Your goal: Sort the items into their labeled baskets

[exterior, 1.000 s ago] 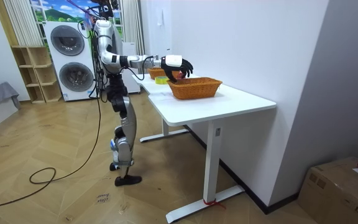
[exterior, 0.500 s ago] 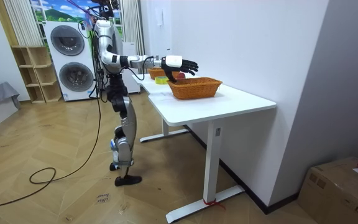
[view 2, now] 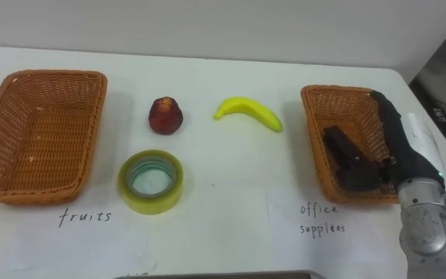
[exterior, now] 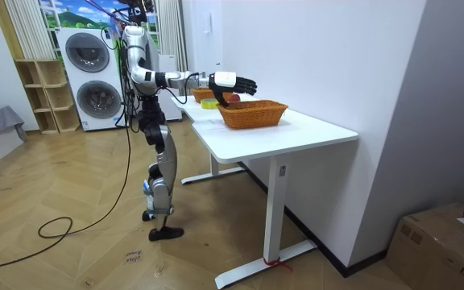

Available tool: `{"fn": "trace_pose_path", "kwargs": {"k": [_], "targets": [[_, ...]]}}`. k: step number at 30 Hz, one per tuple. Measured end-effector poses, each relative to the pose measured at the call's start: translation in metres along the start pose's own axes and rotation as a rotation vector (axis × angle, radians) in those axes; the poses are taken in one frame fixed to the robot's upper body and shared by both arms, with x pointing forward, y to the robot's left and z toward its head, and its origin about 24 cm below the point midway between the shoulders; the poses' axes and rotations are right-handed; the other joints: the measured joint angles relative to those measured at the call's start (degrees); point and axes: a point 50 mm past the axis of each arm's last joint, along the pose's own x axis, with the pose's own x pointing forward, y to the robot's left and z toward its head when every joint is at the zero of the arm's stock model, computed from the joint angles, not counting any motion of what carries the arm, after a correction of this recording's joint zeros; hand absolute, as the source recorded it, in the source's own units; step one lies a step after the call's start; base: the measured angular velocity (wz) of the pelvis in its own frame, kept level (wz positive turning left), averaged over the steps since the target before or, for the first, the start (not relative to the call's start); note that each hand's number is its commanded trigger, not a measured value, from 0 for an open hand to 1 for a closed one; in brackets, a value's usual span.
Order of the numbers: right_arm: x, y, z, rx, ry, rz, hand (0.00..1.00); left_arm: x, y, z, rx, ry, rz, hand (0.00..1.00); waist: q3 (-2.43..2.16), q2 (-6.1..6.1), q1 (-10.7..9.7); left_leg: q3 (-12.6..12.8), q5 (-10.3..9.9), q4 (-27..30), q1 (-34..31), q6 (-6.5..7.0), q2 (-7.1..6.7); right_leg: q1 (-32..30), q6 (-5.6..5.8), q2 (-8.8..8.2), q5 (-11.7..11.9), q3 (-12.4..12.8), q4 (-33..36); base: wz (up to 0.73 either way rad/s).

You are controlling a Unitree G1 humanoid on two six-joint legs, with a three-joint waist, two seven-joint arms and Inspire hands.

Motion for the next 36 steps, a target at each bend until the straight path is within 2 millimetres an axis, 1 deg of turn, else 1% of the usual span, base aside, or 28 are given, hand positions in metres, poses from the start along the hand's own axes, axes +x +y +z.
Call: {"fn": "trace_pose_path", "kwargs": {"k": [3,7,10,12,15,17,18,20,22,23,28,32,36], "targets": [[0.0,0.0,0.0,0.008,-0.002,-0.002,0.0,0.0,0.0,0.002,-0.001,-0.005,0.0,0.0,0.0,0.07,0.1,0.0,0.0,0.0,0.0,0.0,0.01,0.0,0.0,0.02,0.0,-0.1,0.0,0.0],[0.004,-0.005,0.007,0.02,-0.028,-0.035,0.0,0.001,0.0,0.004,-0.017,-0.008,-0.001,0.0,0.03,0.29,-0.1,0.0,0.0,0.0,0.0,0.0,0.01,0.0,0.0,0.01,0.0,-0.1,0.1,0.0],[0.006,-0.012,0.019,0.067,-0.076,-0.086,0.0,0.0,0.0,0.002,-0.019,-0.003,-0.001,0.0,0.12,0.43,-0.1,0.0,0.0,-0.1,0.0,0.0,0.02,0.0,0.0,0.02,0.0,-0.1,0.1,0.0],[0.007,-0.017,0.026,0.112,-0.106,-0.115,0.0,0.0,-0.001,0.0,-0.044,0.0,-0.002,0.0,0.09,0.29,-0.1,0.0,0.0,-0.1,-0.1,0.0,0.01,-0.1,0.0,0.0,0.0,-0.3,0.1,0.0],[0.009,-0.024,0.038,0.143,-0.158,-0.158,0.0,-0.001,-0.003,-0.001,-0.061,0.005,-0.008,0.0,-0.05,-0.03,0.0,0.1,0.0,-0.2,-0.2,0.0,-0.09,-0.1,0.0,-0.02,0.0,-0.7,0.1,0.0],[0.012,-0.031,0.05,0.157,-0.2,-0.193,0.0,-0.001,-0.001,-0.003,-0.058,0.01,-0.002,0.0,-0.26,-0.37,-0.1,0.0,0.0,-0.2,-0.2,0.0,-0.06,-0.2,0.0,-0.03,0.0,-0.9,0.1,0.0],[0.013,-0.033,0.053,0.159,-0.211,-0.204,0.0,-0.001,-0.001,-0.003,-0.058,0.01,-0.002,0.0,-0.28,-0.41,-0.1,0.0,0.0,-0.1,-0.2,0.0,-0.05,-0.2,0.0,-0.06,0.0,-0.9,0.1,0.0],[0.013,-0.039,0.063,0.179,-0.25,-0.244,0.0,-0.001,-0.001,-0.003,-0.058,0.009,-0.002,0.0,-0.37,-0.52,0.3,0.1,0.0,-0.1,-0.2,0.0,-0.06,-0.1,0.0,-0.09,0.0,-1.0,0.1,0.0],[0.011,-0.041,0.069,0.185,-0.277,-0.25,0.0,-0.001,-0.001,-0.004,-0.055,0.011,-0.001,0.0,-0.38,-0.56,0.9,0.1,0.0,0.0,-0.2,0.0,-0.08,0.0,0.01,-0.11,0.0,-1.0,0.1,0.0],[0.01,-0.041,0.072,0.184,-0.292,-0.25,0.0,-0.001,-0.001,-0.004,-0.054,0.013,0.007,0.0,-0.36,-0.53,1.4,0.2,0.0,0.0,-0.2,0.0,-0.06,0.0,0.01,-0.12,0.0,-1.0,0.1,0.0],[0.009,-0.036,0.083,0.19,-0.338,-0.218,0.0,-0.002,-0.002,-0.008,-0.047,0.024,0.012,0.0,-0.27,-0.4,1.9,0.1,0.0,0.0,-0.4,0.0,0.04,-0.2,0.01,-0.18,0.0,-1.4,0.0,0.01],[0.009,-0.036,0.084,0.201,-0.341,-0.216,0.0,-0.002,-0.002,-0.014,-0.038,0.047,0.01,0.0,-0.27,-0.37,3.1,-0.1,0.0,0.1,-0.6,-0.01,0.04,-0.2,-0.01,-0.15,0.0,-1.7,0.0,0.03],[0.009,-0.029,0.088,0.218,-0.354,-0.184,0.0,-0.003,-0.001,-0.018,-0.033,0.062,0.012,0.0,-0.35,-0.42,3.3,-0.4,0.0,0.3,-0.9,-0.02,0.03,-0.2,-0.01,-0.24,0.0,-2.2,0.0,0.07]]}}
